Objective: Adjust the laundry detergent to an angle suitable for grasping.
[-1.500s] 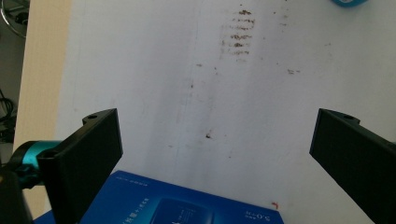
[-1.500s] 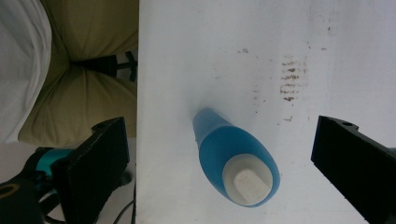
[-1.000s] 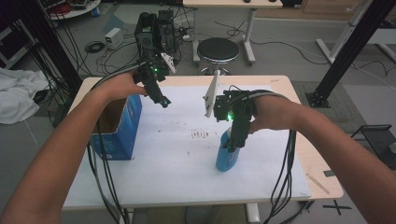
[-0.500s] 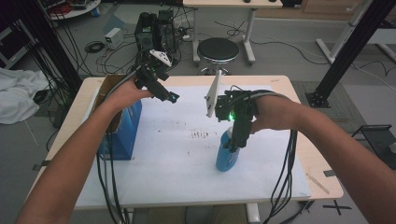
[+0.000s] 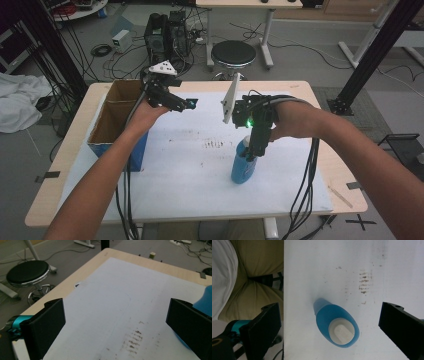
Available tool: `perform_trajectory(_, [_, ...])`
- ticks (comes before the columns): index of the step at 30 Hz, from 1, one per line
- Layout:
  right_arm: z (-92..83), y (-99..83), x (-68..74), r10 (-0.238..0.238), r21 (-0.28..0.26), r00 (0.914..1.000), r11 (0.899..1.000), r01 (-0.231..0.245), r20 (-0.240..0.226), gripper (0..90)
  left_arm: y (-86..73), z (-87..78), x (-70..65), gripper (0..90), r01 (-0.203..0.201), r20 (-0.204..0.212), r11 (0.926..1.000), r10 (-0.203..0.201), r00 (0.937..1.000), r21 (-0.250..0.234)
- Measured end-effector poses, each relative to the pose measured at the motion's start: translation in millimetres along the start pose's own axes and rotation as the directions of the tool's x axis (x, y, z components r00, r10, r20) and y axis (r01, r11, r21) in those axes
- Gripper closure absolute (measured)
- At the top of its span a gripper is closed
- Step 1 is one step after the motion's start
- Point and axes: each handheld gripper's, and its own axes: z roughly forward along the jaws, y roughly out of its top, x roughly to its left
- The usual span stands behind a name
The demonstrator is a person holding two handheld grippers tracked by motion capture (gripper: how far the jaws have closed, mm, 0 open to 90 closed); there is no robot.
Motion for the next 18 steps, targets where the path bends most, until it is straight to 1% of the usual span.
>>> perform_trajectory(1, [-0.1, 0.0, 0.1, 0.002, -0.001, 1.0000, 1.000, -0.002, -0.001, 3.2, -2.9, -0.1, -1.1, 2.3, 0.002, -0.008, 0.9999, -0.002, 1.0000, -0.010])
perform_trajectory(2, [-0.5, -0.1, -0.2, -0.002, -0.001, 1.0000, 1.000, 0.002, -0.001, 3.2, -4.8, 0.0, -1.8, 2.4, 0.001, -0.008, 0.9999, -0.002, 1.0000, -0.013])
perform_trajectory(4, [-0.6, -0.1, 0.0, -0.001, -0.001, 1.0000, 1.000, 0.001, -0.001, 3.2, -8.8, 1.5, -5.6, 2.3, 0.015, -0.012, 0.9997, -0.016, 0.9998, -0.021])
perform_trajectory(5, [-0.6, -0.1, -0.1, -0.003, -0.002, 1.0000, 1.000, 0.003, -0.001, 3.2, -10.7, 1.5, -6.6, 2.3, 0.005, -0.011, 0.9998, -0.006, 0.9999, -0.022])
perform_trajectory(6, [-0.5, -0.3, -0.1, -0.004, -0.003, 1.0000, 1.000, 0.004, 0.000, 3.2, -12.5, 2.1, -8.8, 2.3, 0.018, -0.005, 0.9993, -0.018, 0.9998, -0.033])
perform_trajectory(7, [-0.6, -0.6, 0.0, -0.002, -0.003, 1.0000, 1.000, 0.002, 0.001, 3.1, -13.5, 1.0, -9.6, 2.3, 0.004, -0.004, 0.9997, -0.004, 1.0000, -0.022])
perform_trajectory(8, [-0.8, -1.2, 0.4, 0.005, -0.002, 1.0000, 1.000, -0.005, 0.001, 3.2, -15.2, 1.4, -11.9, 2.3, 0.005, -0.006, 0.9993, -0.006, 1.0000, -0.037])
perform_trajectory(10, [-1.6, -3.5, -0.4, 0.000, 0.000, 1.0000, 1.000, 0.000, 0.002, 3.2, -17.9, 0.7, -16.2, 2.3, -0.002, -0.006, 0.9993, 0.002, 1.0000, -0.036])
perform_trajectory(13, [-4.3, -8.3, 0.8, 0.012, -0.004, 0.9999, 1.000, -0.012, 0.004, 3.1, -22.4, 0.3, -23.9, 2.3, -0.010, -0.012, 0.9988, 0.009, 0.9999, -0.048])
perform_trajectory(14, [-5.2, -10.5, 0.5, 0.008, -0.006, 0.9999, 1.000, -0.008, 0.006, 3.2, -24.4, 1.0, -26.5, 2.3, -0.009, -0.014, 0.9982, 0.008, 0.9999, -0.060])
perform_trajectory(15, [-6.1, -12.9, 1.0, 0.018, -0.007, 0.9998, 1.000, -0.018, 0.006, 3.2, -25.9, 1.3, -29.0, 2.3, -0.002, -0.013, 0.9980, 0.002, 0.9999, -0.063])
perform_trajectory(16, [-7.0, -15.5, 0.8, 0.021, -0.003, 0.9997, 1.000, -0.021, 0.009, 3.1, -27.7, 1.2, -31.5, 2.3, -0.008, -0.018, 0.9979, 0.007, 0.9998, -0.064])
perform_trajectory(18, [-7.9, -21.0, 1.0, 0.029, -0.003, 0.9995, 1.000, -0.029, 0.014, 3.1, -32.0, 0.7, -37.7, 2.3, -0.006, -0.024, 0.9973, 0.004, 0.9997, -0.073])
